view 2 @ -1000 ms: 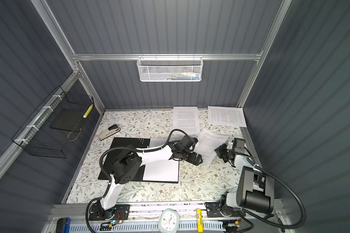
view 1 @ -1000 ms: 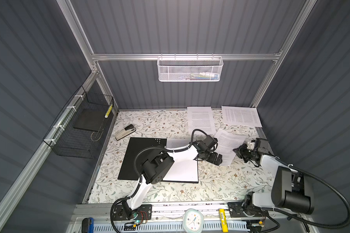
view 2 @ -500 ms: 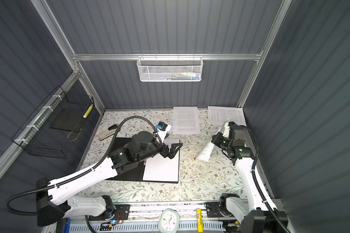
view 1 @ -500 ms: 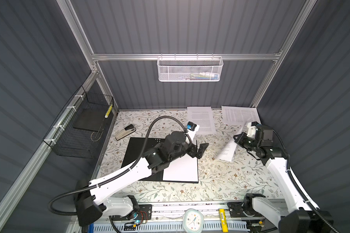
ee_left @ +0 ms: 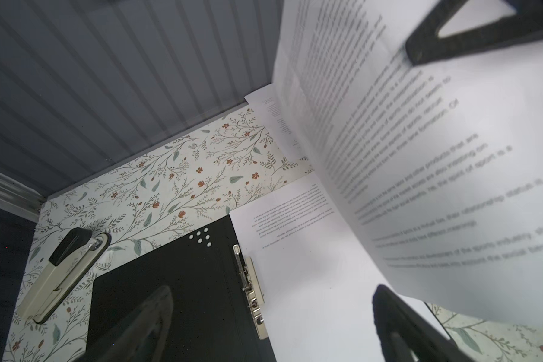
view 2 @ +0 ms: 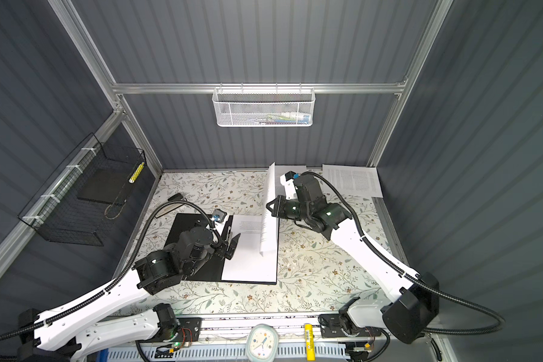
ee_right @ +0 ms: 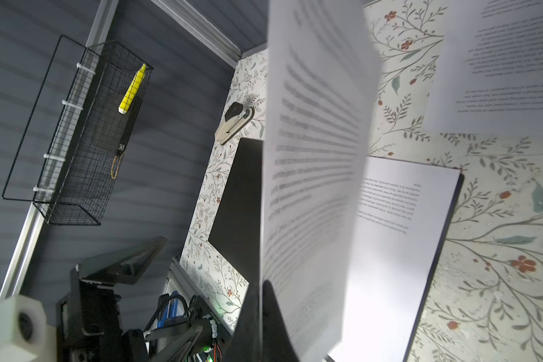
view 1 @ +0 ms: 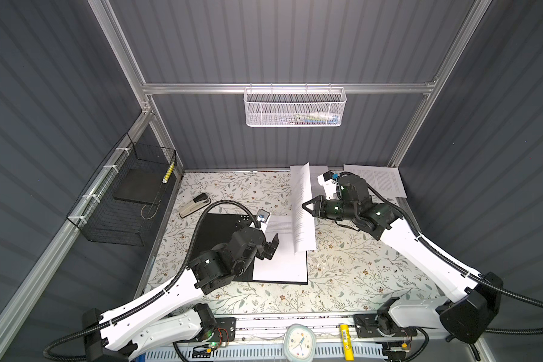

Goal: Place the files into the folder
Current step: 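Lift the sheet toward the folder with the right gripper while left gripper withdraws, then lay the printed sheet onto the folder stack with the right gripper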

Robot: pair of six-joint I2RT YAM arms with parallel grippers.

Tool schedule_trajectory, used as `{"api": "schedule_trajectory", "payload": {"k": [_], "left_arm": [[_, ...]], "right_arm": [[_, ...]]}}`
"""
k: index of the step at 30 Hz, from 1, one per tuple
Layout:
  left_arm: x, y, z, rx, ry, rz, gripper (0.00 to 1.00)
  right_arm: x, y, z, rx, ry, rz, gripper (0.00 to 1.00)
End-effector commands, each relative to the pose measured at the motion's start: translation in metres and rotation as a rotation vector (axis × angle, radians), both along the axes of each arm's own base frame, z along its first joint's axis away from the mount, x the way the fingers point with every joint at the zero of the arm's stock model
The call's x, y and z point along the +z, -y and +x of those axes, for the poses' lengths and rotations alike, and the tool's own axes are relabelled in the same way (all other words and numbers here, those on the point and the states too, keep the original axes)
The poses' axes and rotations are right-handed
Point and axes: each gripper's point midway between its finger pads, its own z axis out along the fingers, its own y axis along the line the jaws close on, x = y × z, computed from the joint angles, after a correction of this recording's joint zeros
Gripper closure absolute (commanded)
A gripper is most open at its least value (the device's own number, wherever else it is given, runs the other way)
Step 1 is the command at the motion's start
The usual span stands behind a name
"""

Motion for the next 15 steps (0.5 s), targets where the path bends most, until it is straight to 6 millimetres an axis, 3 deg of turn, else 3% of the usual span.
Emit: {"api": "schedule_trajectory", "payload": {"k": [1, 7, 9, 15], "left_arm": [[-0.013, 0.0, -0.001, -0.034, -0.011, 0.077, 0.0], [-0.029, 0.008, 0.001, -0.041, -0.068, 0.141, 0.0], [-0.03, 0.009, 0.002, -0.045, -0.075, 0.145, 0.0], [-0.03, 0.012, 0.0, -0.051, -0.081, 0.119, 0.0]], "right_arm": [[-0.047, 0.013, 0.006, -0.037, -0.107, -0.01, 1.0], [-0.152, 0.039, 0.003, -0.09, -0.234, -0.117, 1.0], [-0.177, 0.04, 0.0, -0.091, -0.27, -0.137, 1.0], [-0.214, 0.033, 0.0, -0.074, -0.307, -0.144, 1.0]]}}
